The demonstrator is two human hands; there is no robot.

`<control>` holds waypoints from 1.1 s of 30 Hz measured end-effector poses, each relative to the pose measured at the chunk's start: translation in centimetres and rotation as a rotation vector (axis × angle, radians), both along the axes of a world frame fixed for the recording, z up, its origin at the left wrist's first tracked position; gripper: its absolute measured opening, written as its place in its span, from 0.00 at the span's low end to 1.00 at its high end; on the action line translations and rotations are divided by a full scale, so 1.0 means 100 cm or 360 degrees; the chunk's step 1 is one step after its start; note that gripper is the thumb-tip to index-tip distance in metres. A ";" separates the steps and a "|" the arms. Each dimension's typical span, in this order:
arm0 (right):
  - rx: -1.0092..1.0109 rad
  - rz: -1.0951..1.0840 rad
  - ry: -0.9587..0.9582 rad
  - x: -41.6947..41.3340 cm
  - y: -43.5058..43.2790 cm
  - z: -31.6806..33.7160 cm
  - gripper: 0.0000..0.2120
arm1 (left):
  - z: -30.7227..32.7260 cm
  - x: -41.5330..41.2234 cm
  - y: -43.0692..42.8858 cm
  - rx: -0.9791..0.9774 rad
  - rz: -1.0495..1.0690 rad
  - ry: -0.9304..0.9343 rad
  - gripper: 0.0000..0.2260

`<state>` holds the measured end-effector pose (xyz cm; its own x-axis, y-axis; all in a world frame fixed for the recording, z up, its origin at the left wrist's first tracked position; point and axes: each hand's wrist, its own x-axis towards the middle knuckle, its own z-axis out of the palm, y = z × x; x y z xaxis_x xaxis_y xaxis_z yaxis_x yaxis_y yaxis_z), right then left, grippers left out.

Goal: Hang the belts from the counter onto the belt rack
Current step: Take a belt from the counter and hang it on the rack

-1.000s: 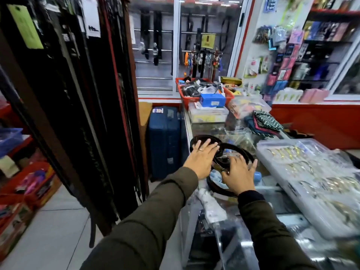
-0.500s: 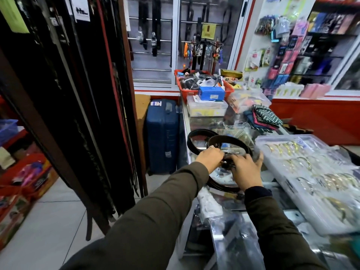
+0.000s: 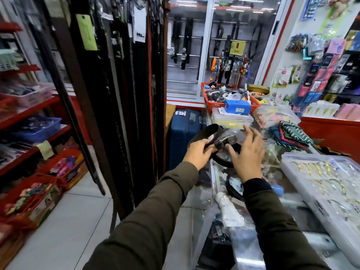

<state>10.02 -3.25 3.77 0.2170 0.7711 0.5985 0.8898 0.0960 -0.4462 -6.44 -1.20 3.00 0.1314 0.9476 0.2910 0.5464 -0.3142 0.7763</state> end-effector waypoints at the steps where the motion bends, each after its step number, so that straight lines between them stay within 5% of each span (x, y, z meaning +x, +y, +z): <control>1: 0.0001 0.0107 0.0314 -0.011 0.005 0.000 0.32 | 0.001 -0.009 -0.002 0.0013 0.0050 -0.0094 0.14; 4: -0.0149 0.0475 0.1077 -0.046 0.012 0.001 0.18 | 0.001 -0.032 -0.010 0.0066 0.0174 -0.0305 0.13; 7: -0.0245 0.0804 0.1293 -0.073 0.016 0.000 0.10 | 0.002 -0.057 -0.014 0.0074 0.0231 -0.0378 0.14; 14: -0.0217 0.1218 0.1189 -0.137 0.015 0.034 0.05 | 0.015 -0.117 -0.032 0.0419 0.0476 -0.0580 0.17; 25: -0.0197 0.1572 0.1384 -0.226 0.014 0.093 0.10 | 0.083 -0.207 -0.037 0.0217 0.0360 -0.1079 0.13; 33: -0.0160 0.1865 0.1625 -0.286 0.002 0.165 0.14 | 0.167 -0.259 -0.060 0.0366 0.0381 -0.1253 0.15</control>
<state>-18.60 -3.08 20.25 -0.2449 0.8213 0.5152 -0.3319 0.4282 -0.8405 -32.35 -7.18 19.72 -0.3859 0.8304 0.4019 -0.0540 -0.4553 0.8887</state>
